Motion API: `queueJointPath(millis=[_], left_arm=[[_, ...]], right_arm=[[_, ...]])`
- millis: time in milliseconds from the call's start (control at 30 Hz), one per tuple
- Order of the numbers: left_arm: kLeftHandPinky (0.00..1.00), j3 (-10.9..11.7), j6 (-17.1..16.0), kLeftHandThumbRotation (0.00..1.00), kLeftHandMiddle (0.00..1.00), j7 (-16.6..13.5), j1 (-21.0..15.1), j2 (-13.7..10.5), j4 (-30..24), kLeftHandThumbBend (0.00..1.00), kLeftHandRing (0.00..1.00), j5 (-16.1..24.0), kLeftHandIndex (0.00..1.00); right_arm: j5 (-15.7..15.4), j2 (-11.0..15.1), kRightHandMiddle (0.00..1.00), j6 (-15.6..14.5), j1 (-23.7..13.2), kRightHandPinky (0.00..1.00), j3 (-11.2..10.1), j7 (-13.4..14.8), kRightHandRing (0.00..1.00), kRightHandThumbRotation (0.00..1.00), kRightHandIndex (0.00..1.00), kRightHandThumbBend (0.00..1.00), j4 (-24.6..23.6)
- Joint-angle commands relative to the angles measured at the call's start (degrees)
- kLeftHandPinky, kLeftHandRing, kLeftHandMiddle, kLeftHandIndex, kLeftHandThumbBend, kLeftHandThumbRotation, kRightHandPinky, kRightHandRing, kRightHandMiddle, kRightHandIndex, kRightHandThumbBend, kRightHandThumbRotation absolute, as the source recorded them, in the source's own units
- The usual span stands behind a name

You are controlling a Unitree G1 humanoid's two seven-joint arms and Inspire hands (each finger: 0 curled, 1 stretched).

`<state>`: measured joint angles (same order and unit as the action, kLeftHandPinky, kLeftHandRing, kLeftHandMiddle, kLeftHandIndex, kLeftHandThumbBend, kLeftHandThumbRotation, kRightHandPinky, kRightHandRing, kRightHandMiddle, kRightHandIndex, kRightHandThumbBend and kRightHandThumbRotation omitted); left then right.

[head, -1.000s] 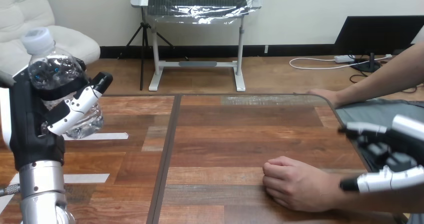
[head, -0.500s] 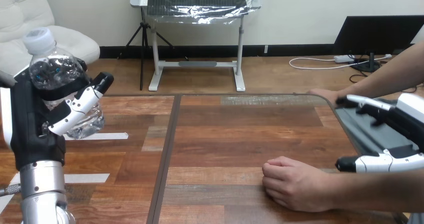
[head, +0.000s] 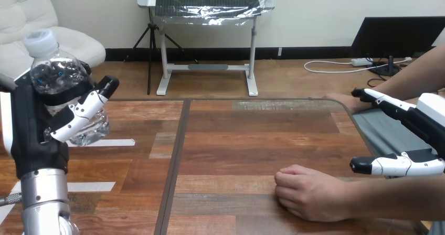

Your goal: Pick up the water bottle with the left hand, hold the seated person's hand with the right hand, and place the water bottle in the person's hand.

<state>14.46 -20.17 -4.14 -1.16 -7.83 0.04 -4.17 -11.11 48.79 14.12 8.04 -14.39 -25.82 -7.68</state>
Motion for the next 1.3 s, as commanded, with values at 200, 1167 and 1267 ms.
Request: queueJointPath(millis=[200,1167,1267], left_arm=[[0.24,-0.11,-1.61,0.0,0.34,0.22,-2.63,0.02,-1.91,0.6,0.29,-0.21,0.4],[0.24,-0.23,-1.68,0.0,0.34,0.68,-2.41,0.09,-1.65,0.59,0.29,-0.12,0.4],[0.24,-0.26,-1.68,0.0,0.34,0.54,-2.4,0.07,-1.57,0.59,0.29,0.21,0.4]], right_arm=[[1.4,-0.49,0.95,0.88,-0.97,0.95,-2.58,0.91,0.94,0.72,0.96,1.0,-1.74],[3.17,-0.84,0.94,-2.58,1.39,0.87,-3.98,0.01,0.92,0.76,0.94,1.0,-7.47],[3.27,-0.75,0.94,-2.67,1.55,0.86,-4.08,-0.03,0.92,0.76,0.94,1.0,-7.9]])
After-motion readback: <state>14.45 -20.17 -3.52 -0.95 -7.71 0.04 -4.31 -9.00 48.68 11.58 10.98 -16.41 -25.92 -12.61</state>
